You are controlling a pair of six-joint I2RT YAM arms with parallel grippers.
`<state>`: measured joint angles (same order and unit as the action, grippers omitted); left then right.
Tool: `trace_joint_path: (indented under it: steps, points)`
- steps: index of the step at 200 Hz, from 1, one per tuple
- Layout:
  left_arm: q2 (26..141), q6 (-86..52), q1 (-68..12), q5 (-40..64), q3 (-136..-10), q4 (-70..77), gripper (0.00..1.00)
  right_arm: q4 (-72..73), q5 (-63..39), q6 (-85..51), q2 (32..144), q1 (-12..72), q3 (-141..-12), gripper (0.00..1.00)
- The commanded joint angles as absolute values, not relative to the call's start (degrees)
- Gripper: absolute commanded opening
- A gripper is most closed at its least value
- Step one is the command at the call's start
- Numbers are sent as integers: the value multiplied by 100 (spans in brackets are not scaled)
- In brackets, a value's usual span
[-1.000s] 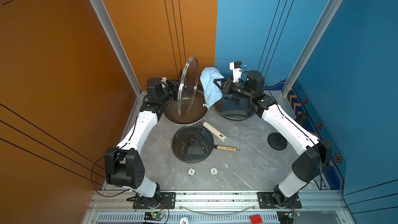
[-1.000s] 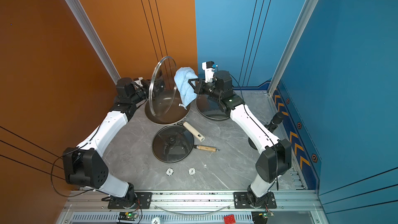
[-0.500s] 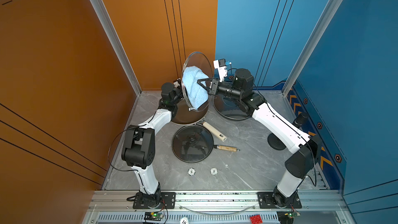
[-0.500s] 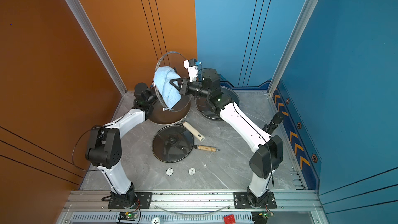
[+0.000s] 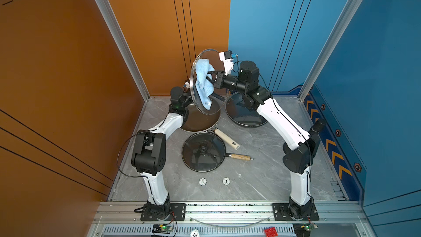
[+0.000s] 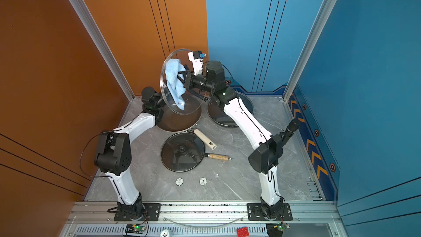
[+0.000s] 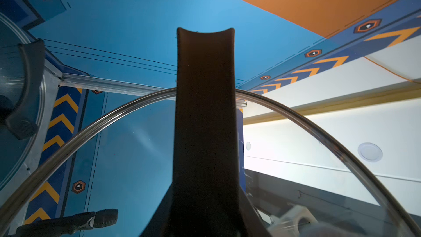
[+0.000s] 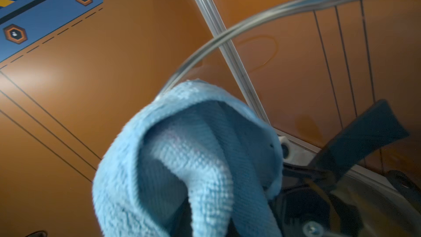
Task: Wipe the pot lid with a cloth
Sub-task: Wipe the pot lid.
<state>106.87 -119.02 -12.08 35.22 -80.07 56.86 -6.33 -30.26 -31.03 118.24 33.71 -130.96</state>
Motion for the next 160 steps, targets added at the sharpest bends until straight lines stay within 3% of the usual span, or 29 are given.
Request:
trace_joint_path:
  steps: [1,33,85,160]
  points:
    - [10545,-12371,-1221,3633,-8434,7035,8,-1250,-2394,-2840,12295,3190,-13645,2]
    - [10511,-12434,-1152,3622,-8380,7116,8,-1730,-1697,-2707,12389,2849,-13526,1]
    - [10685,-12479,-1136,3626,-8661,7128,8,-1745,-1184,-2617,11924,2655,-11930,0]
    - [10964,-12276,-1172,3437,-8744,6907,6,-389,-1750,-3114,10253,3148,-11000,2]
